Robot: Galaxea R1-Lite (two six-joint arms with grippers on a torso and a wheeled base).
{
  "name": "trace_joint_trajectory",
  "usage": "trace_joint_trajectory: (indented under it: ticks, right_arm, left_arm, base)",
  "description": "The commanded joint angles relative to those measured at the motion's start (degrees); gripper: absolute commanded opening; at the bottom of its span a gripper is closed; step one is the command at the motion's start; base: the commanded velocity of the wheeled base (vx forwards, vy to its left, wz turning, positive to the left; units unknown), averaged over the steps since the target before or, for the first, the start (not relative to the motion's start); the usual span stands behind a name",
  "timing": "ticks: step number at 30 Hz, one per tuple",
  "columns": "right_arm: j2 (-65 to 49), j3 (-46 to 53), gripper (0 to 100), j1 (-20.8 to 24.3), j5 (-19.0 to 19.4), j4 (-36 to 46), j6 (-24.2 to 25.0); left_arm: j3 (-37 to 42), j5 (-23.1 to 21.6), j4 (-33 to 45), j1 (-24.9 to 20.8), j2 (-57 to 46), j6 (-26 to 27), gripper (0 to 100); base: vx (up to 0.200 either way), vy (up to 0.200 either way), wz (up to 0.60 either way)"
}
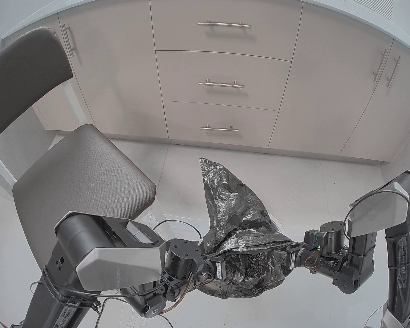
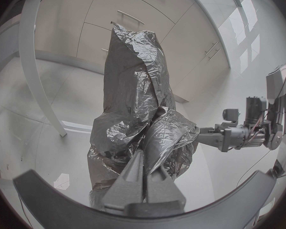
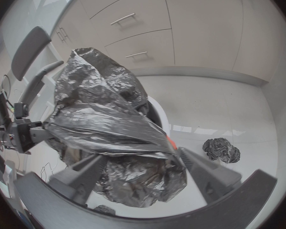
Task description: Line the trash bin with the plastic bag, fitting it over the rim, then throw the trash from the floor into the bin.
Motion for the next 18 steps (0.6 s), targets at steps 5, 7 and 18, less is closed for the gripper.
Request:
trace_joint_trajectory:
  ticks: [5,7,18]
  right_arm:
    - [-13.85,2.65,100,5.77,0.26,-1.05,-0.51]
    - [-15.52,2.38,100,5.95,-0.09,-1.05,-0.95]
    - [-27.12,-23.11,100,10.78,-7.3,33.76,-8.51]
  left_arm:
    - [-0.09,0.03,-0.8,-0.07,1.36,0.21,0]
    - [0.0,0.03,-0.8,-0.07,1.36,0.21,0]
    - [0.7,0.03,-2.38,-0.42,1.62,0.13,0]
  base:
    - [0.0,0.0,0.0]
    - [0.0,0.0,0.0]
    - [0.0,0.0,0.0]
